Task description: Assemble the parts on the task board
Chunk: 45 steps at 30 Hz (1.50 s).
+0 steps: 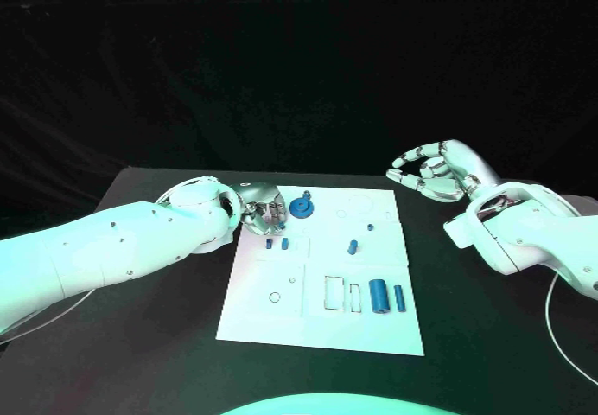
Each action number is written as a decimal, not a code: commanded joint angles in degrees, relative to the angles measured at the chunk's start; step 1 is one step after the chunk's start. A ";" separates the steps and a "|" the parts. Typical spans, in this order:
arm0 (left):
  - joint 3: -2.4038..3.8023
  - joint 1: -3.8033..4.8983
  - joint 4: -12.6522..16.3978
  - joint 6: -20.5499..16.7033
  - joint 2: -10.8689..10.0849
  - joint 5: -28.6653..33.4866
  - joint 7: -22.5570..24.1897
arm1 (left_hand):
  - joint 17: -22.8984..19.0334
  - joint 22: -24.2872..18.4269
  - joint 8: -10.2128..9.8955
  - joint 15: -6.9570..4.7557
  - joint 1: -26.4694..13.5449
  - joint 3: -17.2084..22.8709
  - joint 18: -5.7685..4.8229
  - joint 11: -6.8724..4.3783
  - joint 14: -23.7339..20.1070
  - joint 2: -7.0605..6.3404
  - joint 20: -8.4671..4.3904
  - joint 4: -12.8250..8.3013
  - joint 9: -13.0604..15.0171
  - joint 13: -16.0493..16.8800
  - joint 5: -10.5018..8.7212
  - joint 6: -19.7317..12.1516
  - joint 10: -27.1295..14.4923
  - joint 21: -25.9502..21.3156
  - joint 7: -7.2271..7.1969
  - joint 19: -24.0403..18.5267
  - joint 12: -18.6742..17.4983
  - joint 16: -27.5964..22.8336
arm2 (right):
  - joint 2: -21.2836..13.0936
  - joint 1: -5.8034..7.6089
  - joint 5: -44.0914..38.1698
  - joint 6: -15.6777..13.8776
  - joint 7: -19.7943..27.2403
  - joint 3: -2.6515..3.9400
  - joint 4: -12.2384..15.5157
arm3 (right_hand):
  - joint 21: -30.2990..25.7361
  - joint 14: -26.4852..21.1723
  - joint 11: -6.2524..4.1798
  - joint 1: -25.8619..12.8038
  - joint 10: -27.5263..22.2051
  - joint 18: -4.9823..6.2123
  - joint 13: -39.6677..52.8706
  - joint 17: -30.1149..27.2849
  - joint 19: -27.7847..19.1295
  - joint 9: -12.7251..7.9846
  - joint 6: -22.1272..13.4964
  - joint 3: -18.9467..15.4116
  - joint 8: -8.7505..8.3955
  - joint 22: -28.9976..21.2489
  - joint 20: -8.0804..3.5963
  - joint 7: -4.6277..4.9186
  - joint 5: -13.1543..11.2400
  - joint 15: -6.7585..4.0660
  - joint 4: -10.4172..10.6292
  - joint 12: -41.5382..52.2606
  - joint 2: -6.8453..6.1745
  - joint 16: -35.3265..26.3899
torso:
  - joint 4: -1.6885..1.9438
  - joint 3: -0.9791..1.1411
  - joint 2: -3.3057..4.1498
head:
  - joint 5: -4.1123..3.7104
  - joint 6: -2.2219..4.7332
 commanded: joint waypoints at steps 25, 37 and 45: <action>1.65 0.35 2.62 -7.21 -7.46 40.19 13.90 | -21.79 -19.31 -1.71 1.04 -1.06 -12.93 3.03 0.94 -11.70 1.54 0.54 3.51 -1.70 0.09 -0.03 -2.17 -6.41 -15.63 -0.08 -11.10 -0.64 -10.36 | 2.42 -1.58 -37.91 20.26 -11.49 -0.05 -2.14 | -10.68 2.13 1.02 9.30 -19.84 2.35 -55.10 -2.55 -2.56 -1.24 3.39 18.16 -0.09 1.28 0.03 0.27 -4.87 0.24 -2.21 -67.03 -7.58 -5.23 | -0.11 -0.03 0.00 | -3.27 0.93; 1.75 0.23 7.60 -13.09 -11.15 69.56 29.83 | -27.50 -25.18 0.45 0.94 2.90 -9.18 3.56 0.76 -17.14 3.22 0.51 3.10 -1.85 1.42 0.61 0.83 -3.60 -22.53 -0.03 -14.12 3.85 -16.19 | 6.41 -3.78 -50.66 21.34 -16.08 -0.14 -3.39 | -8.74 2.68 1.56 8.30 -19.83 1.93 -58.01 -0.69 -1.63 -1.69 2.99 18.88 -1.21 2.71 0.17 0.82 -4.50 0.68 -2.83 -69.16 -8.93 -4.23 | 0.07 -0.19 0.07 | -4.89 1.26; 1.74 0.17 8.84 -12.98 -11.95 74.71 31.84 | -27.85 -25.49 0.62 0.93 3.31 -8.58 3.54 0.79 -17.50 3.34 0.43 2.88 -1.91 1.48 0.61 0.90 -3.96 -23.00 0.02 -14.14 4.14 -16.58 | 8.68 -4.22 -53.01 21.06 -16.98 -0.16 -5.01 | -8.16 2.76 1.70 8.49 -19.65 1.82 -58.73 -0.41 -1.36 -1.78 3.09 19.52 -1.44 3.14 0.29 1.00 -4.23 0.81 -3.29 -69.53 -8.80 -4.03 | 0.13 -0.23 0.05 | -4.99 1.19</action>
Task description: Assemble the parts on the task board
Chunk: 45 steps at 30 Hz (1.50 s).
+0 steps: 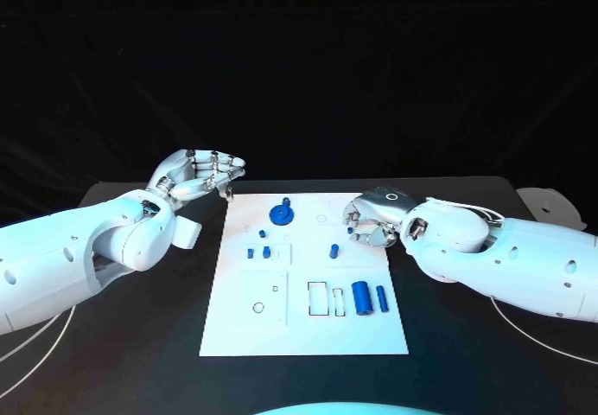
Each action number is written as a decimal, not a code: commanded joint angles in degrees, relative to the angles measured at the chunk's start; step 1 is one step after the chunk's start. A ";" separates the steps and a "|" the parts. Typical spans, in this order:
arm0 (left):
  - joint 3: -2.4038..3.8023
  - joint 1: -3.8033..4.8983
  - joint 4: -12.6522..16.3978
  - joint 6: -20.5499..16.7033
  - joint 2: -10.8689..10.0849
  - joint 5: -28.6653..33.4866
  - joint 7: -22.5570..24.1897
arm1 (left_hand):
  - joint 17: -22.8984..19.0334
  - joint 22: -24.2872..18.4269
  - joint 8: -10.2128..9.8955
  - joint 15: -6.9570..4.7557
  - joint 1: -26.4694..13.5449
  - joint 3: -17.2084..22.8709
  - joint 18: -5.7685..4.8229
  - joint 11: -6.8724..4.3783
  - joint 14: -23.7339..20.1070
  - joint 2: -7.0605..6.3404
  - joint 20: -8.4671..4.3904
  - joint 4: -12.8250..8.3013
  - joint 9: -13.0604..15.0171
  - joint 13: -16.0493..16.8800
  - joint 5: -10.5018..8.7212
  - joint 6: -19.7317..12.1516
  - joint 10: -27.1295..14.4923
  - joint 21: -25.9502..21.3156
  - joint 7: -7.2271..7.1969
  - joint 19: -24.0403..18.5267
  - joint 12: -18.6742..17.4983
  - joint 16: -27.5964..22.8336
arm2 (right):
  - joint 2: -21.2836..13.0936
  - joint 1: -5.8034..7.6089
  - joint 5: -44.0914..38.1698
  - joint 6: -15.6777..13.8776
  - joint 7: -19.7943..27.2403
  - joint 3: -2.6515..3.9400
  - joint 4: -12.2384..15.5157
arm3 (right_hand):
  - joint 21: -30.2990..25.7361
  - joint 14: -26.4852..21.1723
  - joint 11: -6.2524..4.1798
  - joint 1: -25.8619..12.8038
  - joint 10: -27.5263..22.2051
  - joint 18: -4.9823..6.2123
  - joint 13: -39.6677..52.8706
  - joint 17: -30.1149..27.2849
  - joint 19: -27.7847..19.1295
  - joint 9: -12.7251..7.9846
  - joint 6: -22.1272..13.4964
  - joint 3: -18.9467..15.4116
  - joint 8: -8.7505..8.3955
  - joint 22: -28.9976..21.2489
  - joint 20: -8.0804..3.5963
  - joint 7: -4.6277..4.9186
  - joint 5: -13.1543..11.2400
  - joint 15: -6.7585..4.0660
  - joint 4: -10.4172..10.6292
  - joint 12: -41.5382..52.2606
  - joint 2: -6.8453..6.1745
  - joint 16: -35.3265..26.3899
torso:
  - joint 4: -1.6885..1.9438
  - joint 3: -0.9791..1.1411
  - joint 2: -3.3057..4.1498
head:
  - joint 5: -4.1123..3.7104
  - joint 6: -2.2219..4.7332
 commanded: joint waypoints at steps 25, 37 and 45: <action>0.03 0.01 0.75 -1.34 -0.66 8.65 3.48 | -0.52 -0.48 -0.14 0.29 1.01 1.43 0.35 0.50 -0.45 0.03 -0.20 -0.45 -0.51 0.04 0.06 -1.11 -1.81 -0.77 0.54 0.27 0.70 -0.25 | 2.99 -0.95 -5.19 3.72 -2.05 -0.19 -3.71 | 3.67 3.03 -0.40 0.19 3.68 -1.06 -2.51 0.93 1.74 0.24 2.94 5.50 0.24 5.49 -0.24 -0.13 -1.43 -0.10 -2.69 -0.43 0.76 0.83 | -0.16 0.22 0.00 | -0.13 -0.36; 0.03 0.02 0.74 -1.58 -0.72 9.04 3.26 | -0.63 -0.56 -0.13 0.43 1.08 1.72 0.33 0.69 -0.55 0.09 -0.12 -0.63 -0.59 0.03 0.05 -1.50 -2.58 -0.87 0.73 0.34 0.83 -0.21 | 4.21 -1.93 -5.09 3.45 -1.50 -0.23 -4.63 | 3.98 3.04 -0.48 -0.46 4.21 -1.12 -2.84 0.93 1.85 0.34 3.36 6.19 0.36 5.75 -0.28 -0.19 -1.55 -0.20 -3.05 -0.50 0.97 0.85 | -0.07 0.17 0.00 | -0.17 -0.65; 0.03 0.02 0.77 -1.68 -0.81 9.14 3.15 | -0.66 -0.58 -0.10 0.46 1.14 1.81 0.33 0.73 -0.60 0.11 -0.09 -0.72 -0.60 0.03 0.04 -1.57 -2.79 -0.89 0.76 0.34 0.88 -0.21 | 4.35 -2.01 -4.81 3.69 -1.41 -0.23 -4.62 | 4.93 3.13 -0.97 -1.21 5.55 -1.30 -3.39 1.33 2.21 0.78 4.67 7.53 0.99 6.46 -0.51 -0.76 -1.46 -0.62 -4.19 -0.58 1.93 1.05 | -0.14 0.14 0.05 | -0.25 -0.70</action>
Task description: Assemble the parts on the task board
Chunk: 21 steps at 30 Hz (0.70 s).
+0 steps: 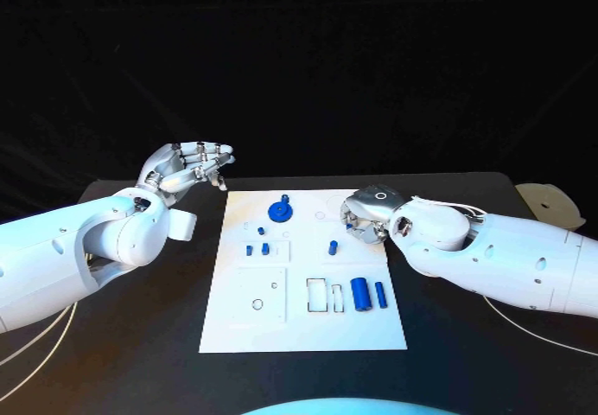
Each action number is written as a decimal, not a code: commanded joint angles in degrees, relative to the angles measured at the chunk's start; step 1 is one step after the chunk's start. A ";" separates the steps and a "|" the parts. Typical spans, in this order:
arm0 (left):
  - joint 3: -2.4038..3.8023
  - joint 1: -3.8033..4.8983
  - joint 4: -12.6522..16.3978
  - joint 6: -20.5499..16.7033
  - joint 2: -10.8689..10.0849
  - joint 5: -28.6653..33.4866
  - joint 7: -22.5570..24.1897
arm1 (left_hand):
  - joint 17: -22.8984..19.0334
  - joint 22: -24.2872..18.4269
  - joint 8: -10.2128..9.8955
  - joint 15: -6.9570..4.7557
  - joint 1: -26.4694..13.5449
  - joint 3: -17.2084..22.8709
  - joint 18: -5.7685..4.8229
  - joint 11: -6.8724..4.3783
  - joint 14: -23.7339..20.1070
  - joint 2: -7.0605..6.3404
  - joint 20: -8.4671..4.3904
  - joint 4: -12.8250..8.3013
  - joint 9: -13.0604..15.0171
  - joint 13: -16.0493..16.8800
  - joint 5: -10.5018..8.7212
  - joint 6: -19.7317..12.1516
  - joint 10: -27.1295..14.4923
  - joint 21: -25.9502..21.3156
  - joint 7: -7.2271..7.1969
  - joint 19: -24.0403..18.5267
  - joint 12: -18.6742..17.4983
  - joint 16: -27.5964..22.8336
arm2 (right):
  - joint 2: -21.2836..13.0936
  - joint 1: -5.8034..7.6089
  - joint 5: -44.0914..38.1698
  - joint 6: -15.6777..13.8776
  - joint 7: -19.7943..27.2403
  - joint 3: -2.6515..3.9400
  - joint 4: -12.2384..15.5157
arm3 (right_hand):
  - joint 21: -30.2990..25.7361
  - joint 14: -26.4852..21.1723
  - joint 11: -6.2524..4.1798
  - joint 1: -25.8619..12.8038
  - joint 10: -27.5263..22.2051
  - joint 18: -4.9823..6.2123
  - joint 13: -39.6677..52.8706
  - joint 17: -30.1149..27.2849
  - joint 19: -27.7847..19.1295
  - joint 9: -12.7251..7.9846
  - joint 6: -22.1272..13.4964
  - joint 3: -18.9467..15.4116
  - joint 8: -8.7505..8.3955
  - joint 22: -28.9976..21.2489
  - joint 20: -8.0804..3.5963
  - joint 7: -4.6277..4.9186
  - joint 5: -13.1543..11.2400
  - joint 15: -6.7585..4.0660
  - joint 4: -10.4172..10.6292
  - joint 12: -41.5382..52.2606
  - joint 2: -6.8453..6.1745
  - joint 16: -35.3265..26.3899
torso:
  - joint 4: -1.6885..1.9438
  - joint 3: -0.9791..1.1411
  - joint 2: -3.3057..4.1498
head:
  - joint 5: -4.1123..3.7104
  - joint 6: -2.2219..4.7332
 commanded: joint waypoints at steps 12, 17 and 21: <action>0.05 0.04 0.26 -0.09 -0.02 0.57 0.10 | -0.17 -0.08 0.11 0.07 1.12 0.80 0.36 -0.04 -0.34 0.12 -0.06 -0.45 -0.05 0.05 0.04 -0.36 -0.91 -0.25 0.05 0.36 0.51 -0.18 | 0.30 -0.76 -0.25 1.66 0.62 -0.47 0.48 | 2.81 3.28 -1.66 -0.16 5.03 -0.88 -1.18 1.36 1.58 2.35 3.23 3.54 2.84 8.23 -1.23 -1.33 -0.49 -1.82 -5.12 -0.57 3.45 0.57 | 0.03 -0.03 0.01 | -0.06 -0.20; 0.05 0.04 0.29 -0.01 -0.06 0.57 -0.06 | -0.21 -0.07 0.14 0.09 1.18 0.87 0.35 0.00 -0.41 0.03 -0.05 -0.59 -0.06 0.06 0.03 -0.43 -1.06 -0.24 0.10 0.34 0.59 -0.19 | 0.39 -0.77 -0.78 1.20 0.07 -0.47 0.52 | 3.00 3.29 -1.71 -0.50 5.37 -0.92 -1.25 1.38 1.64 2.62 3.16 4.03 2.98 8.38 -1.30 -1.36 -0.53 -1.87 -5.60 -0.84 3.62 0.59 | -0.02 -0.03 0.03 | 0.01 -0.26; 0.05 0.04 0.30 0.15 -0.08 0.57 -0.29 | -0.26 -0.07 0.15 0.16 1.13 0.92 0.33 0.09 -0.55 -0.08 -0.02 -0.70 -0.10 0.06 0.00 -0.61 -1.34 -0.26 0.20 0.28 0.67 -0.21 | 0.49 -0.78 -1.17 0.92 -0.51 -0.47 0.49 | 2.99 3.28 -1.73 -1.38 5.57 -0.92 -1.37 1.29 1.62 3.01 3.11 4.06 3.22 8.44 -1.32 -1.38 -1.17 -1.86 -6.01 -1.29 3.35 0.54 | -0.01 -0.02 0.06 | 0.03 -0.37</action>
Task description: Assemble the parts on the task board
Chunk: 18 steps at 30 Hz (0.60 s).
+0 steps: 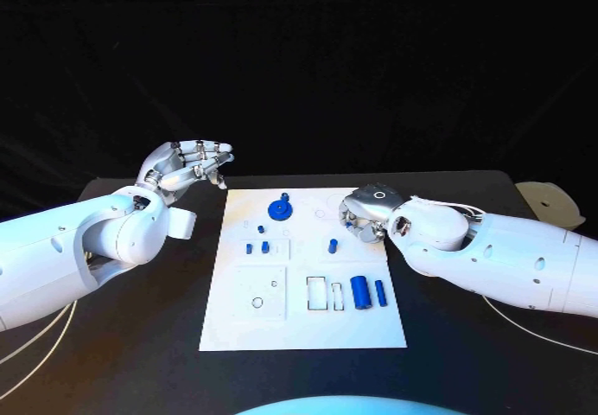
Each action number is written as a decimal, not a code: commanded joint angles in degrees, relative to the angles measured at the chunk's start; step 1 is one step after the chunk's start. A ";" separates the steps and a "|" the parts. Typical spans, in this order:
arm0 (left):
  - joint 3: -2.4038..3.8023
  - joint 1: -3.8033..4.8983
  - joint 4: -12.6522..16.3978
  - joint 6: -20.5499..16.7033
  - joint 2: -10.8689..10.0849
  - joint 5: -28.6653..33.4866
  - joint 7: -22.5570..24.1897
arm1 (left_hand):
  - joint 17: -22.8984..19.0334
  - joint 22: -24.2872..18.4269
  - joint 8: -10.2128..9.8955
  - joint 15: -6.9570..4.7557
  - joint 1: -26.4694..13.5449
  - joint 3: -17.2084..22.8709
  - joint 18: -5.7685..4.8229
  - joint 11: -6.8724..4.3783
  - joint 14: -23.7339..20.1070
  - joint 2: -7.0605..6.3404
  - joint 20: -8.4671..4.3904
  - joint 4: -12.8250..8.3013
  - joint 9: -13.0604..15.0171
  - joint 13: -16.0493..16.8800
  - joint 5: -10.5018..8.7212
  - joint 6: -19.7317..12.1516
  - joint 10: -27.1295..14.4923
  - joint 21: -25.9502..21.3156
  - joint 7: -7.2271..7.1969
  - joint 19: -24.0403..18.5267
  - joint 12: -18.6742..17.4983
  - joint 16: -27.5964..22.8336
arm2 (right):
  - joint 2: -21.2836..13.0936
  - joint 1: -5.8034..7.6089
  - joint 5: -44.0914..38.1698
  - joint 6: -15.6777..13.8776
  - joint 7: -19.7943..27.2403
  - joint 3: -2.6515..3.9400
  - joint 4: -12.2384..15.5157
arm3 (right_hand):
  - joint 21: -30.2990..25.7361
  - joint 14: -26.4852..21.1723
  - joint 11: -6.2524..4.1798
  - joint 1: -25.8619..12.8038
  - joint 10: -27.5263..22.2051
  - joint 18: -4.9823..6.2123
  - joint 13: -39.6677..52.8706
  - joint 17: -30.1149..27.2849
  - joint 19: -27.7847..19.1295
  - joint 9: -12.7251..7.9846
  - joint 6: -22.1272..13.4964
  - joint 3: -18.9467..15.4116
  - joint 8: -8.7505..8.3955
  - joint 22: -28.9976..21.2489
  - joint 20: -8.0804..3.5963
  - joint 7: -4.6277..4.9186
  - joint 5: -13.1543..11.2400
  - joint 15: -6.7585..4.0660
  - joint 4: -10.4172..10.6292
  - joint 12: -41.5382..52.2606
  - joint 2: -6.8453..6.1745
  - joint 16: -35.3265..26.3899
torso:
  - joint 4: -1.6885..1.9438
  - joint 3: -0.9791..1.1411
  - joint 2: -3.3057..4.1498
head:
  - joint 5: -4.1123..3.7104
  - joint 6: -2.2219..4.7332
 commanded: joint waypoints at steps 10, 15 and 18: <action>0.05 0.04 0.07 0.99 0.06 0.37 -0.93 | -0.41 -0.14 0.28 0.36 0.33 0.57 0.29 0.44 -1.43 -0.30 0.32 -0.48 -0.25 0.10 -0.04 -1.38 -2.04 -0.54 0.40 -0.41 0.91 -0.37 | 0.30 -0.55 -1.23 -0.43 -0.95 -0.39 0.70 | 0.45 3.21 -1.40 -2.58 2.20 -0.95 -0.31 1.36 1.50 1.05 0.07 -0.63 0.87 8.64 -0.35 -0.37 -2.25 -0.61 -0.62 -1.16 0.04 0.21 | 0.02 0.04 0.05 | 0.07 -0.25; 0.05 0.04 0.00 1.33 0.04 0.37 -1.33 | -0.51 -0.17 0.37 0.49 0.24 0.62 0.29 0.57 -1.79 -0.34 0.44 -0.65 -0.28 0.13 -0.04 -1.74 -2.58 -0.64 0.54 -0.66 1.15 -0.39 | -0.16 -0.50 -1.32 -2.12 -1.07 -0.37 1.45 | 0.86 3.25 -1.43 -2.74 2.32 -1.03 -0.31 1.49 1.66 1.12 0.08 -0.67 0.91 8.88 -0.35 -0.41 -2.34 -0.63 -0.59 -1.19 0.05 0.27 | -0.05 0.06 0.00 | 0.08 -0.30; 0.05 0.04 -0.04 1.45 0.04 0.36 -1.47 | -0.56 -0.18 0.42 0.55 0.20 0.65 0.29 0.63 -1.96 -0.34 0.49 -0.74 -0.30 0.14 -0.05 -1.92 -2.84 -0.69 0.60 -0.78 1.28 -0.40 | -0.56 -0.42 -1.34 -3.05 -1.14 -0.33 2.05 | 1.00 3.25 -1.44 -2.80 2.34 -1.06 -0.31 1.53 1.72 1.14 0.09 -0.68 0.93 8.96 -0.36 -0.42 -2.36 -0.64 -0.59 -1.21 0.04 0.29 | -0.07 0.03 -0.04 | 0.08 -0.28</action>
